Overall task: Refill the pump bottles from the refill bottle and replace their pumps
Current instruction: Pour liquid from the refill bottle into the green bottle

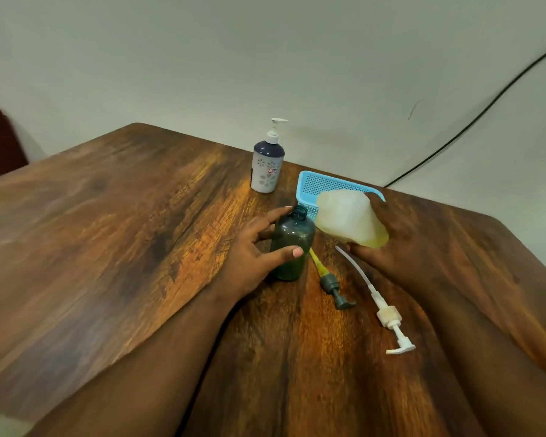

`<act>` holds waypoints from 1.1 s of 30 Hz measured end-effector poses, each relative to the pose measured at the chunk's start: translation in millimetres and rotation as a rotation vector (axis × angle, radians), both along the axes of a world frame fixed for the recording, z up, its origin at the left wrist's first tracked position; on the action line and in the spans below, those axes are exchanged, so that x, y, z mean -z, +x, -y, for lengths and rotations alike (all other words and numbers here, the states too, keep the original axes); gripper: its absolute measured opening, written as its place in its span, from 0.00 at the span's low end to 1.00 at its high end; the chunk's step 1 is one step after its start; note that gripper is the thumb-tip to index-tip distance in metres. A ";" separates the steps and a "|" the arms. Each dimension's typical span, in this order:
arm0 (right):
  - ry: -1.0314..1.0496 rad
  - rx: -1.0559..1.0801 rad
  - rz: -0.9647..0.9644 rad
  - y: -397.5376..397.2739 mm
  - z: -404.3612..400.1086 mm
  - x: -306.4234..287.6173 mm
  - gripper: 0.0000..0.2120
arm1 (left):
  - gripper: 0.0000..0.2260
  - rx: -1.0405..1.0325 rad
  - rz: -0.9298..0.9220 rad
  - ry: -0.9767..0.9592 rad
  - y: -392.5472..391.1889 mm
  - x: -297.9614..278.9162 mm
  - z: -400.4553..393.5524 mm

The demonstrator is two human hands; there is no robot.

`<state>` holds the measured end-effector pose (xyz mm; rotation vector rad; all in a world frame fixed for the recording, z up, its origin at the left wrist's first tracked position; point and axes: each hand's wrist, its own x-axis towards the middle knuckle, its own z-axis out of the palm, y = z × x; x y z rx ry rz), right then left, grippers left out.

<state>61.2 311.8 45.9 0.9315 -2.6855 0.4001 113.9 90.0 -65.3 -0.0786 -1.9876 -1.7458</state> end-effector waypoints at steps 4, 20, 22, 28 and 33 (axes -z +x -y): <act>0.018 -0.010 -0.048 -2.7 4.1 -0.1 0.37 | 0.31 -0.024 0.008 -0.130 -1.4 -0.2 2.3; 0.028 -0.144 -0.163 -25.7 0.6 2.6 0.36 | 0.31 0.014 0.011 -0.132 -5.6 2.7 2.7; 0.015 -0.148 -0.158 -27.7 -0.4 3.3 0.36 | 0.31 0.025 0.015 -0.131 -5.4 1.6 2.8; 0.014 -0.191 -0.180 -35.6 -3.3 3.8 0.36 | 0.30 0.039 0.011 -0.139 -8.1 4.6 2.3; 0.069 -0.184 -0.197 -41.2 -5.1 4.8 0.37 | 0.30 0.040 -0.005 -0.141 -9.6 4.3 1.1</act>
